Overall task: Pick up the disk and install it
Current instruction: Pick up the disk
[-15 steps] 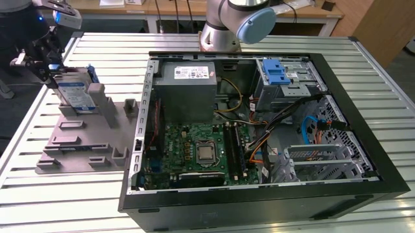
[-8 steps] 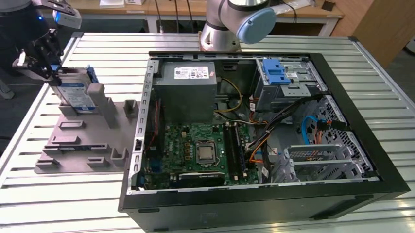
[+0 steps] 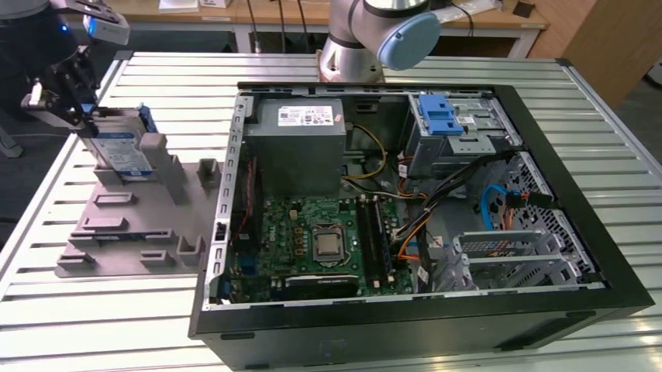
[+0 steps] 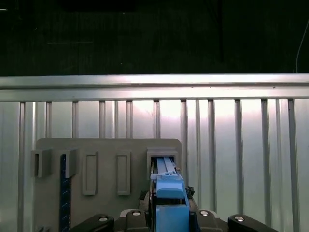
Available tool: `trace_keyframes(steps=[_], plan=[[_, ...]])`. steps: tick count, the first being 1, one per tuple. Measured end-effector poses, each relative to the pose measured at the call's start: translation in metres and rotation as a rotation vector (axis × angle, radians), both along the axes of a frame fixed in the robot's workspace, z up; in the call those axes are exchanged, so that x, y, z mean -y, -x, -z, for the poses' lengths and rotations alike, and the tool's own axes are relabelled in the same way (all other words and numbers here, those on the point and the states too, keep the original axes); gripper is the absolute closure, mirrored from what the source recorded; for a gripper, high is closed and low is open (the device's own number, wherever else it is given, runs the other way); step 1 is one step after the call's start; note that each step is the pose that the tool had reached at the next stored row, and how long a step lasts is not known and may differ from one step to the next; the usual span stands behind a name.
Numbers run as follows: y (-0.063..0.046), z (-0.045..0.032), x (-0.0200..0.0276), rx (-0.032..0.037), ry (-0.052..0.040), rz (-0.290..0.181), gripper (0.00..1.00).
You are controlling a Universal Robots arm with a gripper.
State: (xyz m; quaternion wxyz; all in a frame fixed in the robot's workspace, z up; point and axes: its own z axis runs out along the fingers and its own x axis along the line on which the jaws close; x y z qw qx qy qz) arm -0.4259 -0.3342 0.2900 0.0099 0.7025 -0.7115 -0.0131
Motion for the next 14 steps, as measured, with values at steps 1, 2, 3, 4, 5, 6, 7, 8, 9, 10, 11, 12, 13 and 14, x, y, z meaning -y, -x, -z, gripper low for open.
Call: trace_keyframes(steps=[1, 2, 3, 4, 5, 6, 7, 8, 9, 10, 11, 12, 13, 14], plan=[[0.0002, 0.0, 0.0002, 0.0, 0.0, -0.009, 0.63], [0.0002, 0.0, 0.0003, -0.0001, 0.0001, -0.01, 0.63], [0.0002, 0.0, 0.0003, -0.0001, 0.0001, -0.01, 0.63], [0.0002, 0.0, 0.0003, 0.0, 0.0, -0.011, 0.63], [0.0001, 0.0, 0.0004, 0.0, 0.0001, -0.011, 0.63], [0.0001, 0.0, 0.0004, 0.0, 0.0001, -0.011, 0.62], [0.0001, 0.0, 0.0004, 0.0, 0.0001, -0.011, 0.62], [0.0001, 0.0, 0.0004, 0.0, 0.0001, -0.011, 0.62], [0.0001, 0.0, 0.0004, 0.0, 0.0001, -0.012, 0.56], [0.0001, 0.0, 0.0004, 0.0, 0.0, -0.012, 0.56], [0.0001, 0.0, 0.0004, 0.0, 0.0, -0.012, 0.56], [0.0001, -0.0001, 0.0004, 0.0, 0.0001, -0.012, 0.57], [0.0001, -0.0003, 0.0004, 0.0, 0.0001, -0.012, 0.64], [0.0001, -0.0003, 0.0004, 0.0001, 0.0, -0.012, 0.64]])
